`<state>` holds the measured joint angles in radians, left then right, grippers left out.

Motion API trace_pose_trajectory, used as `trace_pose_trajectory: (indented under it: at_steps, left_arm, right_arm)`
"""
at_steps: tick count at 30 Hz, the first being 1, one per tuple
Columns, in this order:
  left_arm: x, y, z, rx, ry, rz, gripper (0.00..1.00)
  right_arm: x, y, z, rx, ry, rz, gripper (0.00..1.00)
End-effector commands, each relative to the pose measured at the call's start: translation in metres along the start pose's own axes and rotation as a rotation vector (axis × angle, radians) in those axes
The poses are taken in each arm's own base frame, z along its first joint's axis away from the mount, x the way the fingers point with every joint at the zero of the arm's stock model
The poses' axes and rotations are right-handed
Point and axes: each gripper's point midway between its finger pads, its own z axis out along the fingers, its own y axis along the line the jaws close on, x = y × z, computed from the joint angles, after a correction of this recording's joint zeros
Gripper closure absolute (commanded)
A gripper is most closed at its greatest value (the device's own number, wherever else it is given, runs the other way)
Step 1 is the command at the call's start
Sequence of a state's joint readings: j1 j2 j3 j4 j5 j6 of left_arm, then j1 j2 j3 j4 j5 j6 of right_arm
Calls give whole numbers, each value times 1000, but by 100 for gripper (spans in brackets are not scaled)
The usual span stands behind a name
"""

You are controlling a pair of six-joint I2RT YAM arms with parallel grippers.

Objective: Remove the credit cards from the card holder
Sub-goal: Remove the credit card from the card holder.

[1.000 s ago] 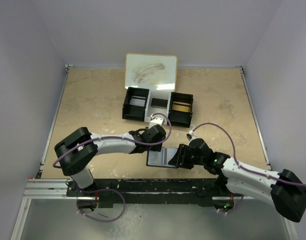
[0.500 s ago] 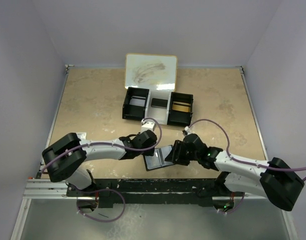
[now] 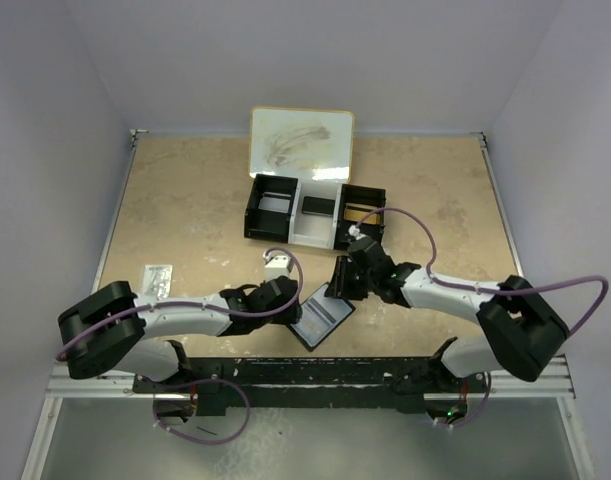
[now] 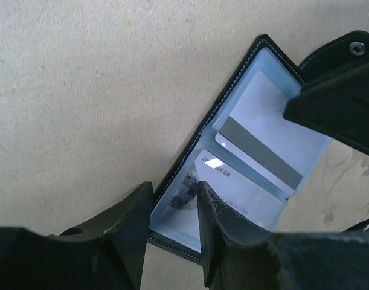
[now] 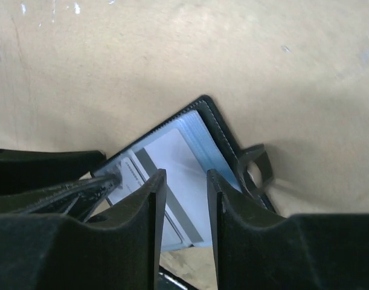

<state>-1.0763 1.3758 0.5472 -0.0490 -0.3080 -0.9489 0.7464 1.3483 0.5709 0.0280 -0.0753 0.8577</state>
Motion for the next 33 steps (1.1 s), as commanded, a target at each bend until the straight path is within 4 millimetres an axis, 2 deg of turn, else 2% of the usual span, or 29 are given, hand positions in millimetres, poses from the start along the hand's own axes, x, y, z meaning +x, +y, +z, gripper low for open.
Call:
trace_pose_trajectory:
  at_steps: [1, 2, 4, 7, 10, 13, 15, 18, 20, 26, 33]
  left_arm:
    - [6, 2, -6, -14, -16, -63, 66]
    - [7, 3, -6, -17, -18, -66, 66]
    - [7, 3, -7, -21, -25, -68, 66]
    - [3, 2, -9, -23, -41, -67, 66]
    - [-4, 1, -11, -34, -64, -57, 65]
    - [-13, -2, -12, -39, -87, -39, 62]
    - [-19, -6, -11, -38, -101, -28, 60]
    - [-24, -13, -9, -32, -101, -2, 59]
    - [-24, -18, -6, -24, -92, 11, 58]
    - [-10, -19, 1, -5, -44, 3, 59]
    - [8, -13, -8, 49, -15, -77, 61]
  right_arm:
    - [-18, 31, 5, -93, 26, -171, 65]
    - [-22, 29, 5, -63, 17, -161, 65]
    - [-35, 23, -4, 8, -29, -145, 58]
    - [-49, 17, -32, 67, -112, -119, 47]
    - [-37, 9, -52, 61, -115, -48, 42]
    - [-8, -2, -56, 20, -74, 45, 41]
    - [18, -16, -50, -7, -34, 97, 41]
    - [34, -13, -45, -102, -21, 156, 41]
    - [35, -10, -41, -137, -24, 176, 41]
    - [21, 5, -19, -155, -26, 158, 41]
    - [-17, 39, 12, -159, -20, 30, 43]
